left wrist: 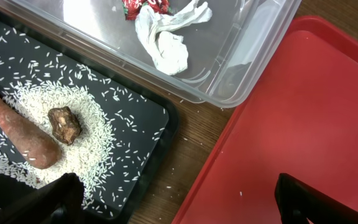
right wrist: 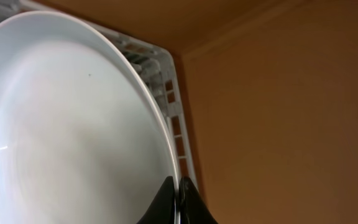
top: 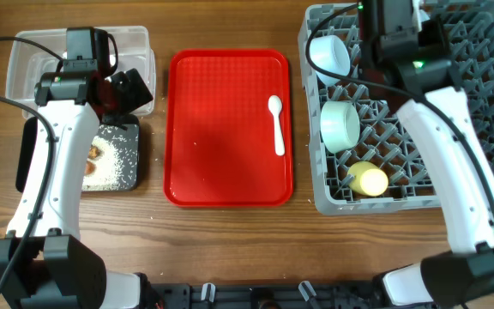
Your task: Sort waste into correct bins and load items into the dishwasher rack
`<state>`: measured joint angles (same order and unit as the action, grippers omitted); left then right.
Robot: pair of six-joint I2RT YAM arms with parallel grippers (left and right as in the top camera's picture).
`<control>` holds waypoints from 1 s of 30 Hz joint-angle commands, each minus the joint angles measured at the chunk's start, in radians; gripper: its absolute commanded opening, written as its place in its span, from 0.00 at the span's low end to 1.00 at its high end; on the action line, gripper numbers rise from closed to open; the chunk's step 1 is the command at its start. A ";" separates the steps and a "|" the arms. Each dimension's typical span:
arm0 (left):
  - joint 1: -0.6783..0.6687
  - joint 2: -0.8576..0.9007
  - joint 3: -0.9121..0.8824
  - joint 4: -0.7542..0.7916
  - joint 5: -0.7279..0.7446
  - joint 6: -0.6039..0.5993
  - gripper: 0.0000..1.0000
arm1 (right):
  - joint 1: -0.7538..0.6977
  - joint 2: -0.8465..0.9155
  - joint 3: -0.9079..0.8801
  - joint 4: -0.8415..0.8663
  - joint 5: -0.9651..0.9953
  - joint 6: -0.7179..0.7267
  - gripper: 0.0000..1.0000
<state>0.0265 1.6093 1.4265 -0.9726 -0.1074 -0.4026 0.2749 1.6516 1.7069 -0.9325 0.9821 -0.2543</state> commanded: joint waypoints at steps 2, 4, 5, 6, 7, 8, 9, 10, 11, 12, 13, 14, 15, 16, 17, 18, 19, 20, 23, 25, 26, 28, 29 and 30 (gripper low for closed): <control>0.006 -0.005 0.012 0.003 -0.006 0.005 1.00 | -0.042 0.094 -0.008 0.023 0.069 -0.035 0.04; 0.006 -0.005 0.012 0.003 -0.006 0.005 1.00 | -0.055 0.127 -0.008 0.024 0.068 -0.034 0.04; 0.006 -0.005 0.012 0.003 -0.006 0.005 1.00 | -0.061 0.146 -0.008 0.024 0.068 -0.034 0.04; 0.006 -0.005 0.012 0.003 -0.006 0.005 1.00 | -0.067 0.162 -0.008 0.026 0.068 -0.034 0.04; 0.006 -0.005 0.012 0.003 -0.006 0.005 1.00 | -0.069 0.176 -0.008 0.028 0.066 -0.034 0.04; 0.006 -0.005 0.012 0.003 -0.006 0.005 1.00 | -0.071 0.187 -0.008 0.031 0.064 -0.034 0.04; 0.006 -0.005 0.012 0.003 -0.006 0.005 1.00 | -0.071 0.200 -0.008 0.035 0.057 -0.034 0.04; 0.006 -0.005 0.012 0.003 -0.006 0.005 1.00 | -0.071 0.209 -0.008 0.035 0.032 -0.034 0.04; 0.006 -0.005 0.012 0.003 -0.006 0.005 1.00 | -0.071 0.219 -0.008 0.035 -0.012 -0.034 0.04; 0.006 -0.005 0.012 0.003 -0.006 0.005 1.00 | -0.071 0.222 -0.008 0.035 -0.052 -0.034 0.04; 0.006 -0.005 0.012 0.003 -0.006 0.005 1.00 | -0.071 0.224 -0.008 0.035 -0.112 -0.034 0.04; 0.006 -0.005 0.012 0.003 -0.006 0.005 1.00 | -0.071 0.224 -0.008 0.035 -0.160 -0.033 0.04; 0.006 -0.005 0.012 0.003 -0.006 0.005 1.00 | -0.071 0.224 -0.008 0.039 -0.208 -0.032 0.04; 0.006 -0.005 0.012 0.003 -0.006 0.005 1.00 | -0.071 0.224 -0.008 0.042 -0.253 -0.032 0.04; 0.006 -0.005 0.012 0.003 -0.006 0.005 1.00 | -0.071 0.224 -0.008 0.047 -0.304 -0.033 0.04; 0.006 -0.005 0.012 0.003 -0.006 0.005 1.00 | -0.071 0.224 -0.008 0.051 -0.344 -0.032 0.04; 0.006 -0.005 0.012 0.003 -0.006 0.005 1.00 | -0.071 0.224 -0.008 0.057 -0.407 -0.029 0.08; 0.006 -0.005 0.012 0.003 -0.006 0.005 1.00 | -0.071 0.224 -0.008 0.059 -0.432 -0.023 0.21; 0.006 -0.005 0.012 0.003 -0.006 0.005 1.00 | -0.072 0.224 -0.007 0.068 -0.462 0.056 0.63; 0.006 -0.005 0.012 0.003 -0.006 0.005 1.00 | -0.072 0.211 -0.006 0.064 -0.465 0.114 0.93; 0.006 -0.005 0.012 0.003 -0.006 0.005 1.00 | -0.072 0.199 -0.003 0.058 -0.470 0.135 1.00; 0.006 -0.005 0.012 0.003 -0.006 0.005 1.00 | -0.072 0.164 0.006 0.047 -0.505 0.150 1.00; 0.006 -0.005 0.012 0.003 -0.006 0.005 1.00 | -0.072 0.142 0.013 0.041 -0.533 0.150 0.99; 0.006 -0.005 0.012 0.003 -0.006 0.005 1.00 | -0.072 0.114 0.023 0.038 -0.573 0.150 1.00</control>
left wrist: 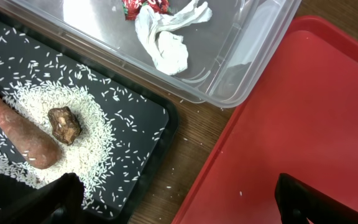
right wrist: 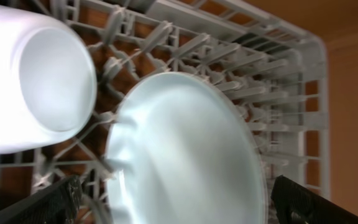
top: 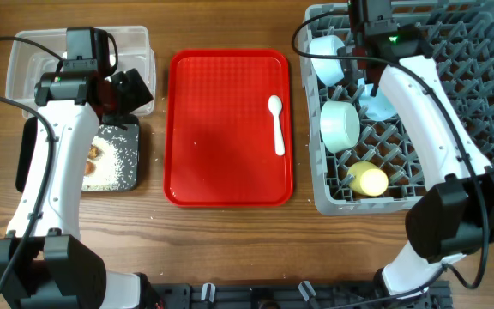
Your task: Sort waste into correct bins and load items into the dishwasher rack
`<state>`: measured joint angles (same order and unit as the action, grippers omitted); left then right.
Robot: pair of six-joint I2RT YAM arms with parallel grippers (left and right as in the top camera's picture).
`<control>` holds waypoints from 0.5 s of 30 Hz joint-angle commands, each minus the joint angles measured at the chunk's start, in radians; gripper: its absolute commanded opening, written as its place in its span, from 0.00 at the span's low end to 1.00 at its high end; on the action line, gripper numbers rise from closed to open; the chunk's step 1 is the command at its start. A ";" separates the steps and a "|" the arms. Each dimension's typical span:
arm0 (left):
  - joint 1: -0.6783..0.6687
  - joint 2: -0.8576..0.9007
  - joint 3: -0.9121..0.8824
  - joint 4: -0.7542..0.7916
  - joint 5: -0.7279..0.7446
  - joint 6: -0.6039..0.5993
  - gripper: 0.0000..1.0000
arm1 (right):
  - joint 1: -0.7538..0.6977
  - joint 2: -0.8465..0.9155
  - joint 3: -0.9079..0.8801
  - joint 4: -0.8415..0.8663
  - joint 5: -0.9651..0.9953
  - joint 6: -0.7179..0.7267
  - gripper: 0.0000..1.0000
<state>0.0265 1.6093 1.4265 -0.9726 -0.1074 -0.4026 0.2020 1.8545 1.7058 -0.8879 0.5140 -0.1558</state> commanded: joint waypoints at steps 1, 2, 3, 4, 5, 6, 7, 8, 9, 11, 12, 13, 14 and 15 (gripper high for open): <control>0.006 -0.005 0.012 0.003 -0.006 0.005 1.00 | 0.002 -0.121 0.033 -0.004 -0.163 0.051 1.00; 0.006 -0.005 0.012 0.003 -0.006 0.005 1.00 | 0.003 -0.149 0.038 0.003 -0.229 0.051 1.00; 0.006 -0.005 0.012 0.003 -0.006 0.005 1.00 | 0.003 -0.181 0.038 0.016 -0.317 0.056 1.00; 0.006 -0.005 0.012 0.003 -0.006 0.005 1.00 | 0.003 -0.214 0.038 0.029 -0.447 0.067 1.00; 0.006 -0.005 0.012 0.003 -0.006 0.005 1.00 | 0.003 -0.247 0.038 0.042 -0.594 0.098 1.00; 0.006 -0.005 0.012 0.003 -0.006 0.005 1.00 | 0.003 -0.269 0.038 0.051 -0.702 0.110 1.00; 0.006 -0.005 0.012 0.003 -0.006 0.005 1.00 | 0.003 -0.281 0.038 0.061 -0.785 0.110 1.00; 0.006 -0.005 0.012 0.003 -0.006 0.005 1.00 | 0.003 -0.287 0.038 0.071 -0.854 0.111 1.00; 0.006 -0.005 0.012 0.003 -0.006 0.005 1.00 | 0.003 -0.288 0.038 0.089 -0.948 0.111 1.00; 0.006 -0.005 0.012 0.003 -0.006 0.005 1.00 | 0.003 -0.278 0.035 0.128 -1.072 0.135 1.00; 0.006 -0.005 0.012 0.003 -0.006 0.005 1.00 | 0.005 -0.264 0.035 0.147 -1.096 0.159 1.00; 0.006 -0.005 0.012 0.003 -0.006 0.005 1.00 | 0.010 -0.254 0.035 0.154 -1.094 0.169 1.00; 0.006 -0.005 0.012 0.003 -0.006 0.005 1.00 | 0.019 -0.238 0.035 0.163 -1.090 0.175 1.00; 0.006 -0.005 0.012 0.003 -0.006 0.005 1.00 | 0.032 -0.218 0.035 0.171 -1.087 0.195 1.00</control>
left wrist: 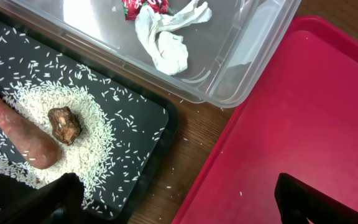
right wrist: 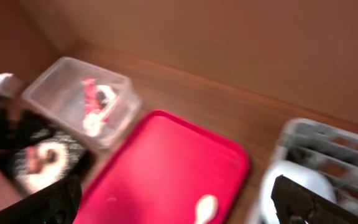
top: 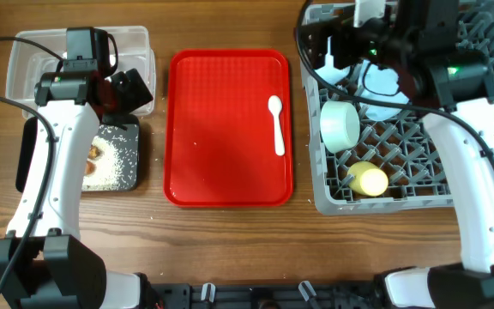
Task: Sort waste into correct bins and load items into the dishwasher rack
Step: 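Move the right gripper to the white spoon and grasp it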
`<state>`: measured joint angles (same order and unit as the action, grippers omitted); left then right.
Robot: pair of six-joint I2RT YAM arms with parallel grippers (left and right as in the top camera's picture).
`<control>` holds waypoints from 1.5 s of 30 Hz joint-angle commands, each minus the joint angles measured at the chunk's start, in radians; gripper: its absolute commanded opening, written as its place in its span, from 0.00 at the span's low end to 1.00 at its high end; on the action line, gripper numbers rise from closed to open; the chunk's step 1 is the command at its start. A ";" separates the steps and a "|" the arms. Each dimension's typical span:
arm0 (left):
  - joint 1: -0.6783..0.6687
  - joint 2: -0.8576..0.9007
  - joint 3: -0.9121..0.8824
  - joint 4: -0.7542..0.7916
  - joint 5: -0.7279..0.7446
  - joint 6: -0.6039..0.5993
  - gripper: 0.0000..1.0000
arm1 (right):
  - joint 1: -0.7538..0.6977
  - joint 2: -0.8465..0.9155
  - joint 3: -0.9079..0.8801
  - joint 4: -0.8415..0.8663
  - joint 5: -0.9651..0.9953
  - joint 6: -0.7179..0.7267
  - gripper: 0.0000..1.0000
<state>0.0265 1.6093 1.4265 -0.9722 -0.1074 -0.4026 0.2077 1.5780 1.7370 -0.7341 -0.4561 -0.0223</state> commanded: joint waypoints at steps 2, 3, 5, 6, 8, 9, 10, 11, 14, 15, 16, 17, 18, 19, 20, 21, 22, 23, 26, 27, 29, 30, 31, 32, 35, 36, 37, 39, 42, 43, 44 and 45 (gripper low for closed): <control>0.006 -0.005 0.012 0.002 -0.006 0.005 1.00 | 0.070 0.113 0.003 0.029 -0.076 0.120 1.00; 0.006 -0.005 0.012 0.002 -0.006 0.005 1.00 | 0.087 0.130 0.003 0.032 -0.045 0.148 1.00; 0.006 -0.005 0.012 0.002 -0.006 0.005 1.00 | 0.122 0.175 0.003 0.050 0.001 0.192 1.00; 0.006 -0.005 0.012 0.002 -0.006 0.005 1.00 | 0.132 0.192 0.003 0.067 0.001 0.212 1.00; 0.006 -0.005 0.012 0.002 -0.006 0.005 1.00 | 0.146 0.227 0.003 0.113 0.001 0.305 1.00; 0.006 -0.005 0.012 0.002 -0.006 0.005 1.00 | 0.148 0.239 0.003 0.130 0.000 0.327 1.00; 0.006 -0.005 0.012 0.002 -0.006 0.005 1.00 | 0.150 0.256 0.003 0.152 0.000 0.341 1.00; 0.006 -0.005 0.012 0.002 -0.006 0.005 1.00 | 0.154 0.276 0.003 0.169 0.001 0.341 0.99; 0.006 -0.005 0.012 0.002 -0.006 0.005 1.00 | 0.174 0.337 0.003 0.185 0.050 0.341 0.99; 0.006 -0.005 0.012 0.002 -0.006 0.005 1.00 | 0.188 0.367 0.003 0.180 0.101 0.340 0.97; 0.006 -0.005 0.012 0.002 -0.006 0.005 1.00 | 0.202 0.392 0.003 0.168 0.157 0.337 0.96; 0.006 -0.005 0.012 0.002 -0.006 0.005 1.00 | 0.212 0.410 0.003 0.162 0.198 0.338 0.95; 0.006 -0.005 0.012 0.002 -0.006 0.005 1.00 | 0.230 0.435 0.003 0.155 0.253 0.340 0.94; 0.006 -0.005 0.012 0.002 -0.006 0.005 1.00 | 0.245 0.454 0.003 0.154 0.295 0.341 0.91; 0.006 -0.005 0.012 0.002 -0.006 0.005 1.00 | 0.259 0.471 0.003 0.153 0.337 0.344 0.88; 0.006 -0.005 0.012 0.002 -0.006 0.005 1.00 | 0.270 0.484 0.003 0.150 0.381 0.357 0.87; 0.006 -0.005 0.012 0.002 -0.006 0.005 1.00 | 0.281 0.496 0.003 0.145 0.434 0.381 0.87; 0.006 -0.005 0.012 0.002 -0.006 0.005 1.00 | 0.296 0.514 0.003 0.127 0.517 0.423 0.86; 0.006 -0.005 0.012 0.002 -0.006 0.005 1.00 | 0.310 0.537 0.003 0.078 0.616 0.492 0.85; 0.006 -0.005 0.012 0.002 -0.006 0.005 1.00 | 0.310 0.542 0.003 0.056 0.626 0.514 0.85; 0.006 -0.005 0.012 0.002 -0.006 0.005 1.00 | 0.302 0.560 0.002 0.039 0.624 0.528 0.83; 0.006 -0.005 0.012 0.002 -0.006 0.005 1.00 | 0.299 0.573 0.002 0.037 0.616 0.528 0.82; 0.006 -0.005 0.012 0.002 -0.006 0.005 1.00 | 0.299 0.578 0.002 0.037 0.609 0.528 0.80; 0.006 -0.005 0.012 0.002 -0.006 0.005 1.00 | 0.298 0.592 0.002 0.039 0.589 0.528 0.77; 0.006 -0.005 0.012 0.002 -0.006 0.005 1.00 | 0.298 0.614 -0.002 0.041 0.580 0.543 0.72; 0.006 -0.005 0.012 0.002 -0.006 0.005 1.00 | 0.294 0.619 -0.006 0.041 0.579 0.549 0.70; 0.006 -0.005 0.012 0.002 -0.006 0.005 1.00 | 0.289 0.626 -0.009 0.041 0.579 0.560 0.69; 0.006 -0.005 0.012 0.002 -0.006 0.005 1.00 | 0.277 0.640 -0.011 0.041 0.565 0.583 0.63; 0.006 -0.005 0.012 0.002 -0.006 0.005 1.00 | 0.255 0.672 -0.011 0.045 0.512 0.604 0.57; 0.006 -0.005 0.012 0.002 -0.006 0.005 1.00 | 0.248 0.679 -0.011 0.045 0.507 0.611 0.56; 0.006 -0.005 0.012 0.002 -0.006 0.005 1.00 | 0.243 0.686 -0.011 0.044 0.507 0.628 0.55; 0.006 -0.005 0.012 0.002 -0.006 0.005 1.00 | 0.239 0.689 -0.011 0.045 0.499 0.628 0.54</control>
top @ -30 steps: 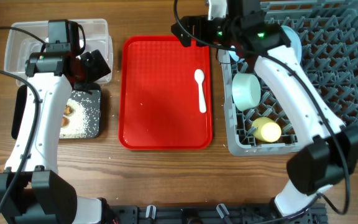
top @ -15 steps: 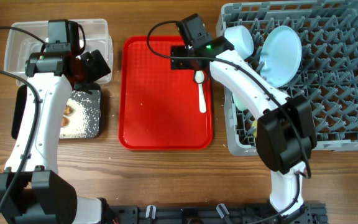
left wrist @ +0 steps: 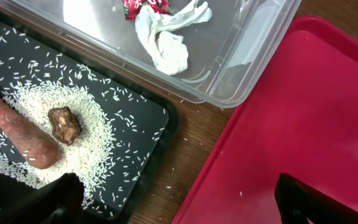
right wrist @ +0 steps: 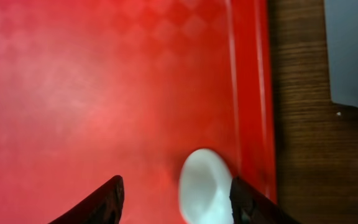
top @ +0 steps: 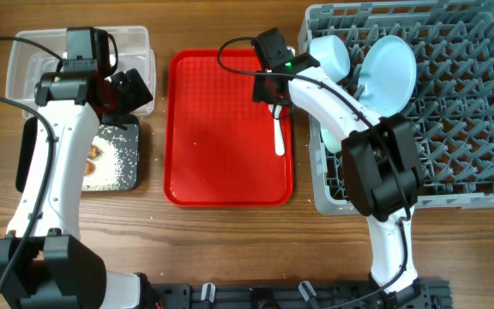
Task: Sort waste into correct bins and load items into the dishwasher rack
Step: 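Move the right gripper to the white spoon and grasp it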
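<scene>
A white plastic spoon point(top: 278, 129) lies on the red tray point(top: 221, 129), its bowl point(right wrist: 202, 185) toward the far edge. My right gripper point(right wrist: 176, 190) hangs open just above that bowl, which sits between the two fingertips. In the overhead view the right gripper point(top: 273, 86) is at the tray's far right corner. The grey dishwasher rack point(top: 453, 103) holds a white cup point(top: 331, 53) and a pale blue plate point(top: 388, 60) standing on edge. My left gripper point(left wrist: 176, 199) is open over the gap between the black tray point(left wrist: 73, 124) and the red tray point(left wrist: 303, 124).
A clear plastic bin point(top: 33, 56) at the far left holds crumpled white paper point(left wrist: 166, 37) and a red wrapper point(left wrist: 143, 6). The black tray carries rice, a carrot point(left wrist: 17, 134) and a brown lump point(left wrist: 64, 124). Bare wood separates the red tray and rack.
My right gripper has moved from high over the rack's far left to low over the spoon's bowl on the red tray. The left arm has not moved.
My right gripper was shut on the pale blue plate over the rack. A second later it was open, with the plate standing in the rack beside the white cup. Then it was raised above the rack, and now sits open over the spoon. The left arm stayed still throughout.
</scene>
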`<state>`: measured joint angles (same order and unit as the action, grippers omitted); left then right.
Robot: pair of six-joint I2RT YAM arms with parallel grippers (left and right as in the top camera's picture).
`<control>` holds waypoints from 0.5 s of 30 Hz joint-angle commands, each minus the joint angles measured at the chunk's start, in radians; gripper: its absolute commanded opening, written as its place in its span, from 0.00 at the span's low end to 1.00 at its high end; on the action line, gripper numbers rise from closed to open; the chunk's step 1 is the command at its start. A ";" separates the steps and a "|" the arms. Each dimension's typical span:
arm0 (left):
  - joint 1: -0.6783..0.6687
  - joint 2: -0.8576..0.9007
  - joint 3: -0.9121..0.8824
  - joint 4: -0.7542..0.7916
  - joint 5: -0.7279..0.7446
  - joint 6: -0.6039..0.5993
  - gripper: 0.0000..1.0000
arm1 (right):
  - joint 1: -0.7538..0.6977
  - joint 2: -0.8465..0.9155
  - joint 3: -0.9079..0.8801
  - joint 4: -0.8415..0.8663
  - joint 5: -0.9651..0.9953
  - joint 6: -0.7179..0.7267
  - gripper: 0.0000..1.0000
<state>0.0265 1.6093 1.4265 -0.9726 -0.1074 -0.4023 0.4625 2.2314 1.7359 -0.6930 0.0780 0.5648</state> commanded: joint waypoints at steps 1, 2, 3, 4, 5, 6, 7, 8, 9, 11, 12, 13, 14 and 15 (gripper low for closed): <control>0.006 -0.005 0.012 0.003 -0.006 0.005 1.00 | -0.019 0.036 -0.010 0.004 -0.039 0.040 0.53; 0.006 -0.005 0.012 0.003 -0.006 0.005 1.00 | -0.019 0.036 -0.010 0.004 -0.038 0.041 0.51; 0.006 -0.005 0.012 0.003 -0.006 0.005 1.00 | -0.019 0.036 -0.010 0.004 -0.037 0.040 0.50; 0.006 -0.005 0.012 0.003 -0.006 0.005 1.00 | -0.019 0.037 -0.010 0.006 -0.034 0.040 0.48; 0.006 -0.005 0.012 0.003 -0.006 0.005 1.00 | -0.019 0.040 -0.010 0.009 -0.034 0.040 0.47; 0.006 -0.005 0.012 0.003 -0.006 0.005 1.00 | -0.019 0.045 -0.010 0.013 -0.034 0.040 0.47; 0.006 -0.005 0.012 0.003 -0.006 0.005 1.00 | -0.019 0.053 -0.010 0.018 -0.034 0.040 0.46; 0.006 -0.005 0.012 0.003 -0.006 0.005 1.00 | -0.019 0.061 -0.010 0.020 -0.034 0.041 0.46; 0.006 -0.005 0.012 0.003 -0.006 0.005 1.00 | -0.019 0.066 -0.010 0.021 -0.035 0.041 0.45; 0.006 -0.005 0.012 0.003 -0.006 0.005 1.00 | -0.019 0.067 -0.010 0.020 -0.036 0.040 0.45; 0.006 -0.005 0.012 0.003 -0.006 0.005 1.00 | -0.019 0.067 -0.010 0.020 -0.038 0.041 0.45; 0.006 -0.005 0.012 0.003 -0.006 0.005 1.00 | -0.019 0.067 -0.010 0.019 -0.047 0.041 0.45; 0.006 -0.005 0.012 0.003 -0.006 0.005 1.00 | -0.019 0.067 -0.010 0.018 -0.067 0.041 0.45; 0.006 -0.005 0.012 0.003 -0.006 0.005 1.00 | -0.019 0.067 -0.010 0.006 -0.096 0.042 0.45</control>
<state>0.0265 1.6093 1.4265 -0.9726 -0.1074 -0.4026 0.4404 2.2772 1.7344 -0.6746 0.0437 0.5911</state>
